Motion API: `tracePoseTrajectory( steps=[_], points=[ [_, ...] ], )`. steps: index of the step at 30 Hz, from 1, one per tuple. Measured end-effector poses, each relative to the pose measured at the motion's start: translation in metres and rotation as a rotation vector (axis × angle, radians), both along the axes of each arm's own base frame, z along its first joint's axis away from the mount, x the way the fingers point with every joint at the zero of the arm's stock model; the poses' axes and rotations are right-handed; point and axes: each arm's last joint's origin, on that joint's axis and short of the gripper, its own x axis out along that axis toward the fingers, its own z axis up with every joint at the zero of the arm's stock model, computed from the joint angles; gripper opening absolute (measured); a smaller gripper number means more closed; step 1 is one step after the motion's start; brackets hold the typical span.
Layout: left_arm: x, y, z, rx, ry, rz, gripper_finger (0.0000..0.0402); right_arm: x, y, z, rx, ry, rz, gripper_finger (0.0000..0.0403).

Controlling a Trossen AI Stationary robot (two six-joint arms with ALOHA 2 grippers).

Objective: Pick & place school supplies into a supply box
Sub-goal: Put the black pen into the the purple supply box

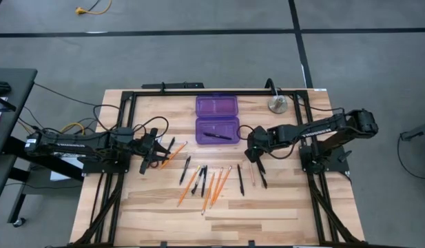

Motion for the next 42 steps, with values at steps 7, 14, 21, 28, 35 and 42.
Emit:
tracePoseTrajectory(
  steps=[7, 14, 21, 28, 35, 42],
  points=[
    [0.000, 0.000, 0.000, 0.000, 0.000, 0.000, 0.0105, -0.004, 0.000, -0.009, 0.000, -0.005, 0.000, 0.0130],
    [0.000, 0.000, 0.000, 0.000, 0.000, 0.000, 0.0105, -0.004, 0.000, -0.016, 0.002, -0.047, 0.001, 0.0129],
    [0.000, 0.000, 0.000, 0.000, 0.000, 0.000, 0.0105, -0.005, 0.001, -0.018, 0.007, -0.051, 0.003, 0.0135],
    [0.000, 0.000, 0.000, 0.000, 0.000, 0.000, 0.0105, -0.005, 0.001, -0.018, 0.005, -0.050, 0.008, 0.0139],
    [0.000, 0.000, 0.000, 0.000, 0.001, 0.000, 0.0105, -0.004, 0.001, -0.018, 0.005, -0.054, 0.012, 0.0138],
    [0.000, 0.000, 0.000, 0.000, 0.001, 0.000, 0.0105, -0.003, 0.001, -0.017, 0.005, -0.064, 0.012, 0.0137]
  ],
)
